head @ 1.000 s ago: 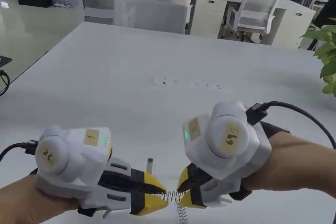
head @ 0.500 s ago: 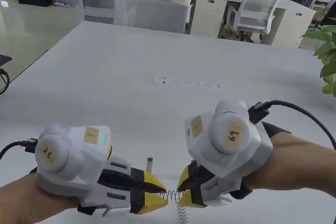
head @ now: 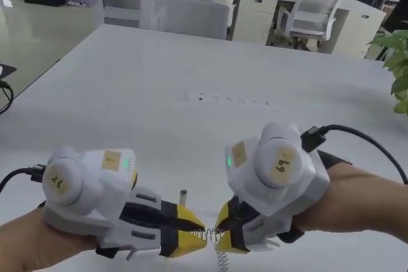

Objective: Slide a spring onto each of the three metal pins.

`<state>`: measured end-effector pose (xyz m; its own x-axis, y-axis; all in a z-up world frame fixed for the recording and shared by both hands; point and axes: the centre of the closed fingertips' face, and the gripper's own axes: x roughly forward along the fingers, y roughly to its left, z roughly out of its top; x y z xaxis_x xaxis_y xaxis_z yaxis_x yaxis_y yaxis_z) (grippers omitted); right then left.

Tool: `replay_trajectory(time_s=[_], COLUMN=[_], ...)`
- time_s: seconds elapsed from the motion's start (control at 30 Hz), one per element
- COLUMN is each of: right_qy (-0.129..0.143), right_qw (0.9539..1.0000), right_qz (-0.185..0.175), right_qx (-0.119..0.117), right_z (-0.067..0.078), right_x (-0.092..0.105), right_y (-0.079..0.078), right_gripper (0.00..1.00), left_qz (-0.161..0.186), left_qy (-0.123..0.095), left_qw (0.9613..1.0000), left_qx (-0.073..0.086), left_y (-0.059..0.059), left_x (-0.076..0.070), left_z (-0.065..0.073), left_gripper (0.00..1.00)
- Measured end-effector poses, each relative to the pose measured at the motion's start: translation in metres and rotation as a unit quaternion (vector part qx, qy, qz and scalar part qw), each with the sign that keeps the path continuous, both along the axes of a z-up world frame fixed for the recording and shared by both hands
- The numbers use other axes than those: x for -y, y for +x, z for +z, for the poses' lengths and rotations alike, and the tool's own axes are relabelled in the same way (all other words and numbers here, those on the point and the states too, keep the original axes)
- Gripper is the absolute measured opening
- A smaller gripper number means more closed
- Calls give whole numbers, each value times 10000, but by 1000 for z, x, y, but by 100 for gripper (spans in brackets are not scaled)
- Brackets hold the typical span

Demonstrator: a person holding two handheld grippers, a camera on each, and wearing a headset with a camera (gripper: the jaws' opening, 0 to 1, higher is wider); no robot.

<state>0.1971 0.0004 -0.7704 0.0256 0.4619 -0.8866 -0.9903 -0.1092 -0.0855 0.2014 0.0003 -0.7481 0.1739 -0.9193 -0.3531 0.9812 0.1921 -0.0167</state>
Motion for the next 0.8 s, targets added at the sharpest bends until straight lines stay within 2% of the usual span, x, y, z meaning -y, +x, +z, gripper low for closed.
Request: replay_trajectory(time_s=[0.37, 0.53, 0.8], right_qy=[2, 36, 107], right_qw=[9999, 9999, 9997], right_qz=[-104, -160, -194], right_qx=[-21, -37, -79], right_z=[2, 9, 20], right_x=[0, 0, -2], right_y=[2, 2, 3], right_gripper=[8, 8, 7], left_qz=[14, 6, -9], left_qy=[-58, -127, -121], left_qw=[10000, 9999, 9999], left_qx=[28, 54, 93], left_y=[2, 2, 3], left_x=[-1, 0, 0], left_z=[1, 4, 4], left_gripper=[2, 2, 3])
